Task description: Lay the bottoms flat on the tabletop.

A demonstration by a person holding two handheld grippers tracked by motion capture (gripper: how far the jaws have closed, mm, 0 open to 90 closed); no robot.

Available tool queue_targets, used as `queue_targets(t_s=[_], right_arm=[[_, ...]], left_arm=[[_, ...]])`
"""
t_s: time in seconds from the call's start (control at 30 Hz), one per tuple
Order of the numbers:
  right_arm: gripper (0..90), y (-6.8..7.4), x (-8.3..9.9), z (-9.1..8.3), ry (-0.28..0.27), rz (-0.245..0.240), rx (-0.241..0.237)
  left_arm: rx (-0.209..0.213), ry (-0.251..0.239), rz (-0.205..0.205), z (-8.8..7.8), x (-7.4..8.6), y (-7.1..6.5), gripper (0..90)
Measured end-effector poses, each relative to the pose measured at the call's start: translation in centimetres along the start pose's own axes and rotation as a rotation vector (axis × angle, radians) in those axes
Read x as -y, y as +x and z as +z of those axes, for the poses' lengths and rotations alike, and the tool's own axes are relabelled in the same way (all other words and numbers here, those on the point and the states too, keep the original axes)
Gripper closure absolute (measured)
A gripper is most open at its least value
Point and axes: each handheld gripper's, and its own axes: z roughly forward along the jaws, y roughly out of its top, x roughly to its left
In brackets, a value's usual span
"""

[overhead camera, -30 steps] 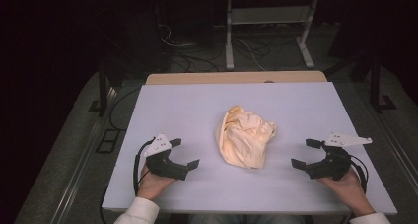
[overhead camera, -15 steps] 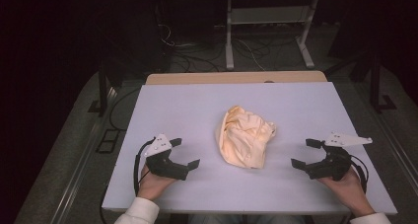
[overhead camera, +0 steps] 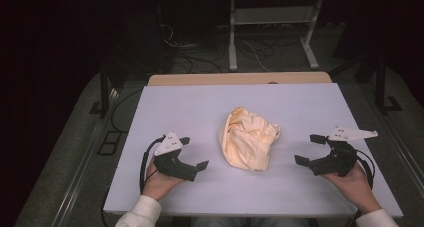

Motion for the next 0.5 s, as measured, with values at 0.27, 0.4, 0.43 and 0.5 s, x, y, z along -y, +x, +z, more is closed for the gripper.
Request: queue_targets(t_s=[0.27,0.4,0.43,0.5], right_arm=[[0.0,-0.5,-1.5,0.7,0.017,-0.005,-0.006],[0.0,-0.6,-2.0,0.8,0.018,-0.011,-0.009],[0.0,-0.6,-2.1,0.9,0.017,-0.01,-0.012],[0.0,-0.7,-2.3,1.0,0.021,-0.01,-0.015]], left_arm=[[0.013,0.011,0.012,0.9,-1.7,0.5,0.0],[0.012,0.017,0.014,1.2,-2.2,0.7,0.0],[0.013,0.02,0.015,1.3,-2.4,0.7,0.0],[0.018,0.021,0.015,1.5,-2.7,0.8,0.0]])
